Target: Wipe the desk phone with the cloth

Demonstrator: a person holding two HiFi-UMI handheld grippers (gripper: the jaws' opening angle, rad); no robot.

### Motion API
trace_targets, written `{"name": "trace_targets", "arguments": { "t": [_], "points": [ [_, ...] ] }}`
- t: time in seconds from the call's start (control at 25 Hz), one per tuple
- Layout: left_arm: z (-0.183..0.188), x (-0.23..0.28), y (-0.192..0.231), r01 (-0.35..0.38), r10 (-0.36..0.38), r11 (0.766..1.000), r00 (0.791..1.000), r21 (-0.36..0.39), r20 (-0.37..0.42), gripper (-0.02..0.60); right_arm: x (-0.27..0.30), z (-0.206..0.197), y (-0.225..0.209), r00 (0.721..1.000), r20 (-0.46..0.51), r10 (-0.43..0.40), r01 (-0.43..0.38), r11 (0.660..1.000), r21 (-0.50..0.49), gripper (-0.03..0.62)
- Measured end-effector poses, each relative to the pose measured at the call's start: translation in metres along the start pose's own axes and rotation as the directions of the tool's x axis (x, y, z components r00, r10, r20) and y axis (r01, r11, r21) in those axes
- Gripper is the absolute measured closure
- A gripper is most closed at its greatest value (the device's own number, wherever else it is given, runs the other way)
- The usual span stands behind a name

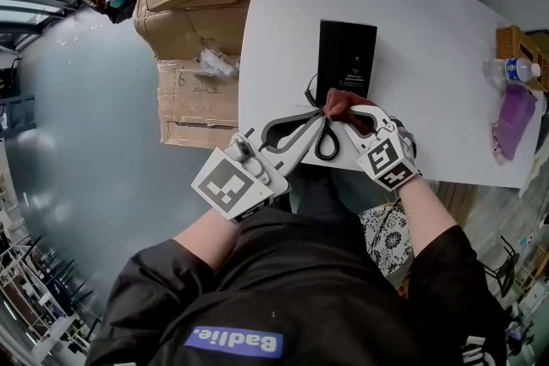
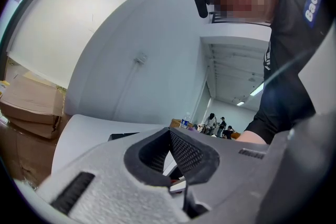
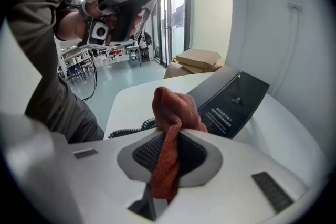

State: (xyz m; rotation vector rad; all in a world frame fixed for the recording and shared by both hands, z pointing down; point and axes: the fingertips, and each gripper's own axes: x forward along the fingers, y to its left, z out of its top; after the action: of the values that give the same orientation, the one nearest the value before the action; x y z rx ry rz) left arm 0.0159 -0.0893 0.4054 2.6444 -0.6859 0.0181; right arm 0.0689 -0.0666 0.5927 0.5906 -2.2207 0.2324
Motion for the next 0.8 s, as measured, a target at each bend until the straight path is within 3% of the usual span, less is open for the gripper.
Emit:
{"name": "trace_targets", "arguments": {
  "t": [0.24, 0.56, 0.8],
  "points": [
    [0.011, -0.013, -0.005, -0.002, 0.002, 1.000, 1.000, 0.012, 0.012, 0.566, -0.013, 0.028, -0.003, 1.000, 0.015, -0.015, 0.016, 0.999, -0.031, 0.523],
    [0.044, -0.020, 0.001, -0.036, 0.034, 0.998, 0.998, 0.046, 0.049, 0.566, -0.021, 0.111, -0.078, 0.991, 0.106, -0.086, 0.099, 0.987, -0.126, 0.523],
    [0.053, -0.024, 0.026, -0.102, 0.099, 0.994, 0.992, 0.039, 0.073, 0.566, 0.008, 0.131, -0.125, 0.989, 0.079, -0.128, 0.140, 0.976, -0.168, 0.523]
  ]
}}
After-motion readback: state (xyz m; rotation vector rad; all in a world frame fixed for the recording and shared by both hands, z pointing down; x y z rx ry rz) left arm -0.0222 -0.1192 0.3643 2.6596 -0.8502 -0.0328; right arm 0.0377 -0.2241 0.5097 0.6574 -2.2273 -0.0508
